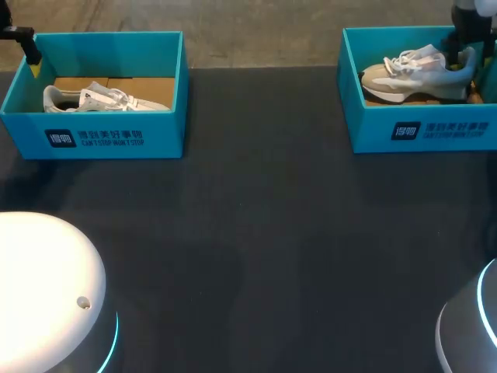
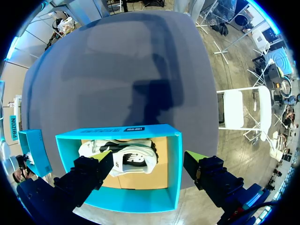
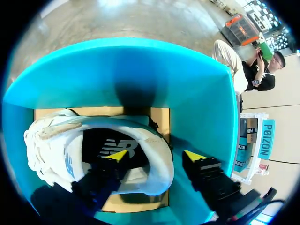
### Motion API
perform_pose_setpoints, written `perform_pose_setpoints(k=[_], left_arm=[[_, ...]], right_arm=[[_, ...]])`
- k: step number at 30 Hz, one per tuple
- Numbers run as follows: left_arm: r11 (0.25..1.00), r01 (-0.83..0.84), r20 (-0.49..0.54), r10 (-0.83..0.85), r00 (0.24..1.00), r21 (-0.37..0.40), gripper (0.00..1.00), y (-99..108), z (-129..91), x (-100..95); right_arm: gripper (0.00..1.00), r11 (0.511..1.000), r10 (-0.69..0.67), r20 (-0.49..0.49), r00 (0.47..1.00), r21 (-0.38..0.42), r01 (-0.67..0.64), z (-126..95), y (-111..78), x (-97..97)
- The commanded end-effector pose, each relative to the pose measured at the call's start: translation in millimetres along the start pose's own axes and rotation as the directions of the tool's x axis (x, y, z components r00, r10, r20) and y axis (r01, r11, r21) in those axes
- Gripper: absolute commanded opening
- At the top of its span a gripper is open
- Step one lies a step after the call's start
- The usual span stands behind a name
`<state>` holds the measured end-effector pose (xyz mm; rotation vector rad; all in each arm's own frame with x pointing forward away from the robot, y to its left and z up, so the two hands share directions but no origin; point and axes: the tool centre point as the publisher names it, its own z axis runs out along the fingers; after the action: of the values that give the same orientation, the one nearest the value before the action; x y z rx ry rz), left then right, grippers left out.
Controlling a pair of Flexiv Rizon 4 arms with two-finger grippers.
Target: Take the shoe out of the shoebox, open the shoe tongue, remove and reinsert the insole, then place the shoe into the shoebox
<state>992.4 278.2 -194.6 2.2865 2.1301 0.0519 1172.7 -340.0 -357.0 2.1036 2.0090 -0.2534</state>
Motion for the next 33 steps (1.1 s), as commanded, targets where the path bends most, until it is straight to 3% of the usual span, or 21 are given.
perform_pose_setpoints(k=[1,14,25,27,28,30,33], left_arm=[[1.0,-0.001,-0.002,0.001,1.0,-0.002,1.0,-1.4,-0.4,0.1],[1.0,-0.001,-0.002,0.001,1.0,-0.002,1.0,-1.4,-0.4,0.1],[1.0,-0.001,-0.002,0.001,1.0,-0.002,1.0,-1.4,-0.4,0.1],[1.0,-0.001,-0.002,0.001,1.0,-0.002,1.0,-1.4,-0.4,0.1],[1.0,-0.001,-0.002,0.001,1.0,-0.002,1.0,-1.4,-0.4,0.1],[1.0,-0.001,-0.002,0.001,1.0,-0.002,1.0,-1.4,-0.4,0.1],[1.0,-0.001,-0.002,0.001,1.0,-0.002,1.0,-1.4,-0.4,0.1]], right_arm=[[0.91,1.0,0.002,0.001,1.0,0.004,-0.002,1.6,3.5,-0.7],[0.81,0.999,-0.008,-0.014,1.0,0.044,0.009,20.4,6.6,3.8],[0.8,0.997,-0.015,-0.035,0.999,0.072,0.018,32.6,8.9,7.2],[0.66,0.997,-0.016,-0.037,0.999,0.076,0.018,33.5,9.0,7.5],[0.51,0.997,-0.015,-0.038,0.999,0.077,0.018,33.7,8.9,7.5],[0.38,0.997,-0.014,-0.04,0.999,0.079,0.017,34.0,8.2,7.9],[0.0,0.997,-0.009,-0.042,0.999,0.08,0.012,33.5,6.3,8.4]])
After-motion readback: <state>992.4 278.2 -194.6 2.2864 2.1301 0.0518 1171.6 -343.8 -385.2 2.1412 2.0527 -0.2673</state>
